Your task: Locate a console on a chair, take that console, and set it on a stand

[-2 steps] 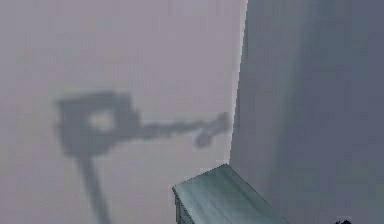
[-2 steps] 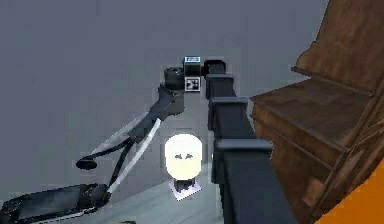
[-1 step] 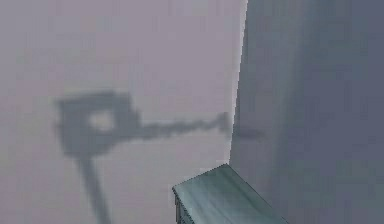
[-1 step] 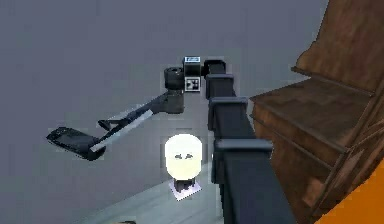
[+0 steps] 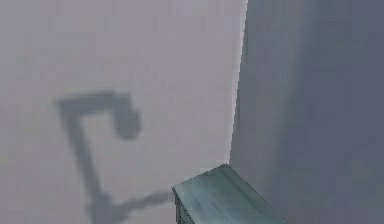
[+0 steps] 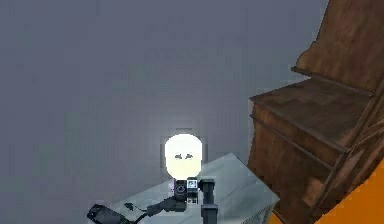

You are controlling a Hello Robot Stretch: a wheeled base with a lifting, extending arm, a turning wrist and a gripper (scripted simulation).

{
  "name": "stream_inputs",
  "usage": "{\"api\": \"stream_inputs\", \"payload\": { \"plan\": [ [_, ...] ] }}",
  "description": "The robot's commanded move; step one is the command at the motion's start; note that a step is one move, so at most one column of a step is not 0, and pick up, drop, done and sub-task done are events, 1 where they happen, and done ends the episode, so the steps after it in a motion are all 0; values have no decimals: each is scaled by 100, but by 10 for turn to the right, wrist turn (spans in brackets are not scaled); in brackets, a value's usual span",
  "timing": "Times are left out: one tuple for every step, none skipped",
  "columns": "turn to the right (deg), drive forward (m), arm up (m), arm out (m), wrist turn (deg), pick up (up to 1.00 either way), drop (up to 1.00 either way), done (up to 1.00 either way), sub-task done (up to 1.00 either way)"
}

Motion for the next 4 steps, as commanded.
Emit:
{"api": "stream_inputs", "payload": {
  "plan": [
    [0,0,-32,0,0,0,0,0,0],
    [0,0,0,0,0,0,100,0,0],
    [0,0,10,0,0,0,0,0,0],
    [0,0,0,-8,0,0,0,0,0]
  ]
}}
